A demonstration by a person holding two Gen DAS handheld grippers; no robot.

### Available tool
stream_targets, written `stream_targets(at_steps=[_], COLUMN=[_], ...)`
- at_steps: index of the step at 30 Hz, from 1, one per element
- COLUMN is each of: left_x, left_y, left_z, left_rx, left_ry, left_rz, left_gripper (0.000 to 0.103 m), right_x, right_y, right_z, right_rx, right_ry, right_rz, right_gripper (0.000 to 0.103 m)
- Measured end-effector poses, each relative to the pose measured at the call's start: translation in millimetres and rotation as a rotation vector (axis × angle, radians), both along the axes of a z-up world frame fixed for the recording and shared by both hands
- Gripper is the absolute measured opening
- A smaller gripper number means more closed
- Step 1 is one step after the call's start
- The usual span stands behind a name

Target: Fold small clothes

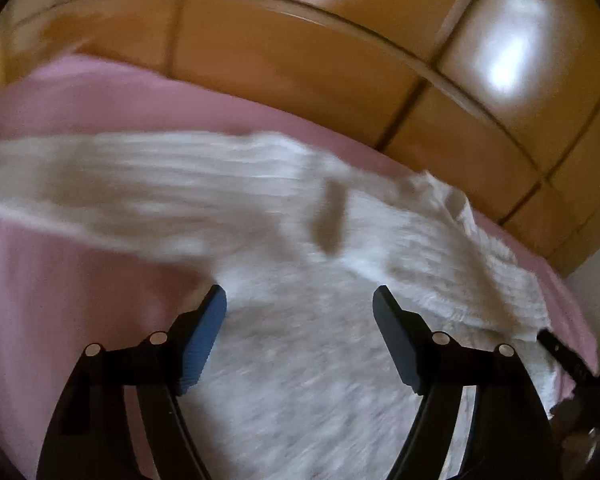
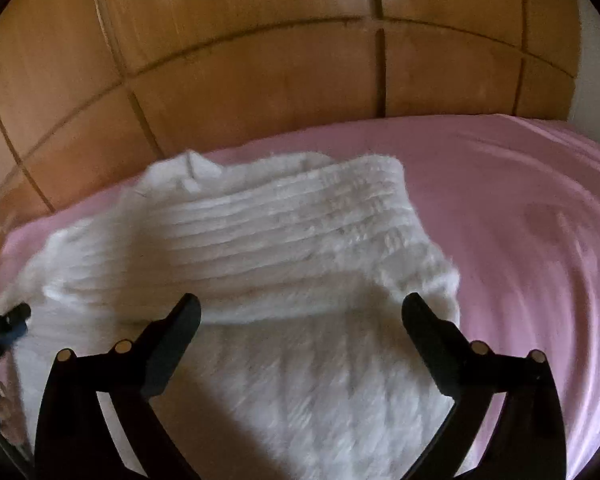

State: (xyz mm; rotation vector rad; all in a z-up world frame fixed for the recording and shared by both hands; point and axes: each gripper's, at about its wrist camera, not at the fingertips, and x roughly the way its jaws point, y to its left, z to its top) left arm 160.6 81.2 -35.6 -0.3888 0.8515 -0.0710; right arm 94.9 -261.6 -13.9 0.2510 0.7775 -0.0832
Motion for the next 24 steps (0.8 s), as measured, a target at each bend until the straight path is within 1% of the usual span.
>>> stream_targets(at_steps=[2,5,6,7,8,9,10,12,14,15,17,19,23,24], left_x=[-14,-36,-41,-46,-51,-56,-58,-67,-72,-75,-74,-71,-59,-55], left_y=[28,86,110,129,148,171,186,219,246,262,285,301,332,337], left_z=[3,4,1,-2,-6,-11,-13,-14,-16,-17,-19,-19,-22,-21], left_rx=[-0.016,-0.087,-0.123,-0.159,-0.195,-0.251,-0.287,-0.332,-0.406,-0.450,-0.489,-0.502,-0.531,-0.514], left_ry=[0.001,0.021,0.039,0.054,0.071,0.084,0.084,0.064,0.033,0.010,-0.005,-0.011,-0.007,-0.002], left_rz=[0.057,0.170,0.220,0.264,0.311,0.351,0.371,0.448,0.502,0.557,0.628,0.672,0.727,0.734], left_gripper=[0.075,0.074,0.073,0.064,0.051,0.045,0.039,0.039,0.039,0.039,0.039,0.039,0.039,0.039], right_x=[-15,-33,-36,-38,-41,-42,-45,-44,-44,-44,-41,-43,-46,-45], right_y=[18,45,51,57,65,71,75,79,76,75,74,70,68,68], right_z=[-1,-11,-15,-19,-26,-30,-32,-33,-35,-35,-35,-34,-34,-34], right_rx=[0.000,-0.030,-0.043,-0.060,-0.084,-0.110,-0.133,-0.141,-0.118,-0.110,-0.106,-0.109,-0.111,-0.113], right_ry=[-0.006,0.006,0.013,0.022,0.031,0.026,0.016,0.021,0.021,0.018,0.015,0.010,0.008,0.008], right_rz=[0.034,0.088,0.097,0.105,0.109,0.106,0.102,0.101,0.102,0.103,0.104,0.103,0.104,0.104], right_gripper=[0.101,0.101,0.101,0.101,0.101,0.101,0.101,0.101,0.101,0.101,0.101,0.101,0.101,0.101])
